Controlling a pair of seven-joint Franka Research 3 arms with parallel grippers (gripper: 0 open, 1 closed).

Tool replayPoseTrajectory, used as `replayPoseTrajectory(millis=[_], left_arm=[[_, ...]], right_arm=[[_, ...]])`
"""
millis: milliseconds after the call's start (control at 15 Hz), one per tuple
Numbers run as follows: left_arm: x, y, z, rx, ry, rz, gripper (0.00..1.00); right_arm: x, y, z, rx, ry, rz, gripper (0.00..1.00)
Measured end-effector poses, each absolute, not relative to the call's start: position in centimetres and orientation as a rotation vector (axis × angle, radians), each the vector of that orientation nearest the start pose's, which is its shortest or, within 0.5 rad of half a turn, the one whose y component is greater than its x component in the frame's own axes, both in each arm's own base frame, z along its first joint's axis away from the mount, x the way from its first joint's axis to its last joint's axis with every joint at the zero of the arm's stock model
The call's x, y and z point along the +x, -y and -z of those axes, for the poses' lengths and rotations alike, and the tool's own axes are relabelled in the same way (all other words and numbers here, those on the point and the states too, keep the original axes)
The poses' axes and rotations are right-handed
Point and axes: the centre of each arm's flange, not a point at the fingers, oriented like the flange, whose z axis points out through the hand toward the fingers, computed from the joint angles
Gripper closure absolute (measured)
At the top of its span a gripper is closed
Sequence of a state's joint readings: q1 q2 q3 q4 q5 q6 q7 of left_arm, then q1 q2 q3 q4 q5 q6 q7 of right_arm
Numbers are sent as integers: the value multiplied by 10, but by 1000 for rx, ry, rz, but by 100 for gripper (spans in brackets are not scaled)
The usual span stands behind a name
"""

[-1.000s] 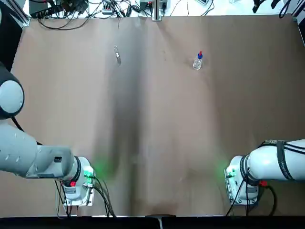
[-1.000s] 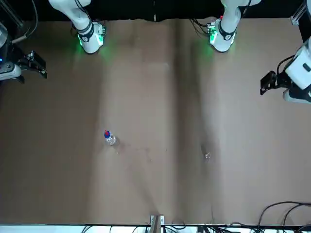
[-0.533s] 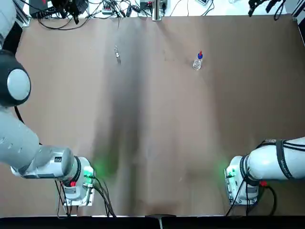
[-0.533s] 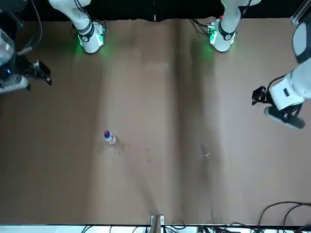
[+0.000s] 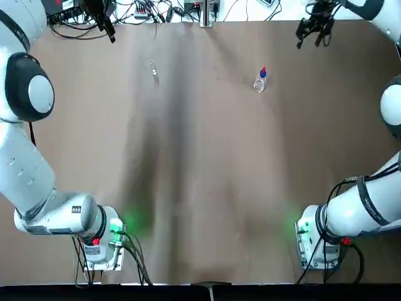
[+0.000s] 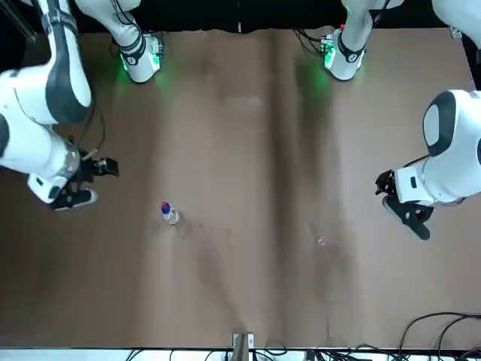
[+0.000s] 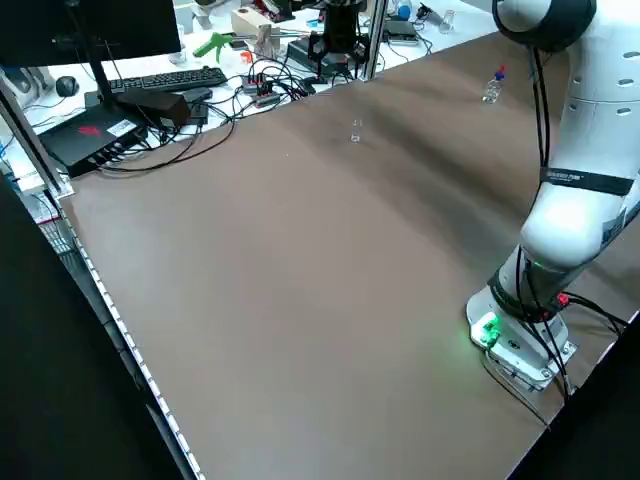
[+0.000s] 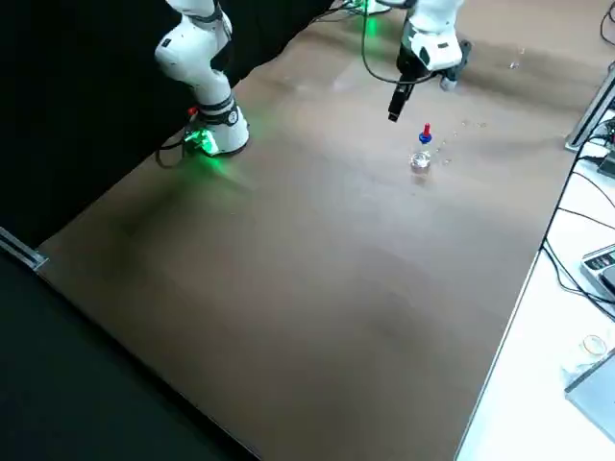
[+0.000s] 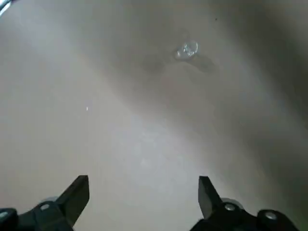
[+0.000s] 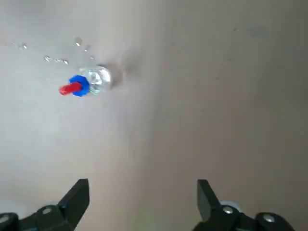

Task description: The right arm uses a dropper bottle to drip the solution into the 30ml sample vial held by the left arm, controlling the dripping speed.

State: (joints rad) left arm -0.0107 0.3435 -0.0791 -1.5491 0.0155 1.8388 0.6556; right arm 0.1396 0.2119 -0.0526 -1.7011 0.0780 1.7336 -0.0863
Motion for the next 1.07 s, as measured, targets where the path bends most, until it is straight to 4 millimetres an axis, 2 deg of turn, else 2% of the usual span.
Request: replayPoseTrajectory(millis=[67,133,200,333,533,733,933,1067], left_arm=[[664,45,-433,-2940,-1277,-14,0],[669,39,-424,-2940,-1362,23,0],[673,34,-412,-2940,-1457,64,0],[682,23,-386,-2910,-1655,155,0],[692,25,-352,-2834,-1875,296,0],[694,37,-318,-2865,-1982,378,0],[695,44,-267,-2836,-2119,447,0],[697,45,-238,-2790,-2156,475,0]], right_arm=[[605,-78,-437,-3029,158,-310,4],[607,-90,-430,-3027,150,-316,5],[611,-103,-423,-3029,137,-317,12],[620,-130,-408,-3042,87,-286,15],[630,-166,-386,-3054,52,-203,17],[637,-180,-365,-3056,19,-160,21],[641,-193,-346,-3057,23,-124,22],[641,-199,-337,-3060,27,-138,26]])
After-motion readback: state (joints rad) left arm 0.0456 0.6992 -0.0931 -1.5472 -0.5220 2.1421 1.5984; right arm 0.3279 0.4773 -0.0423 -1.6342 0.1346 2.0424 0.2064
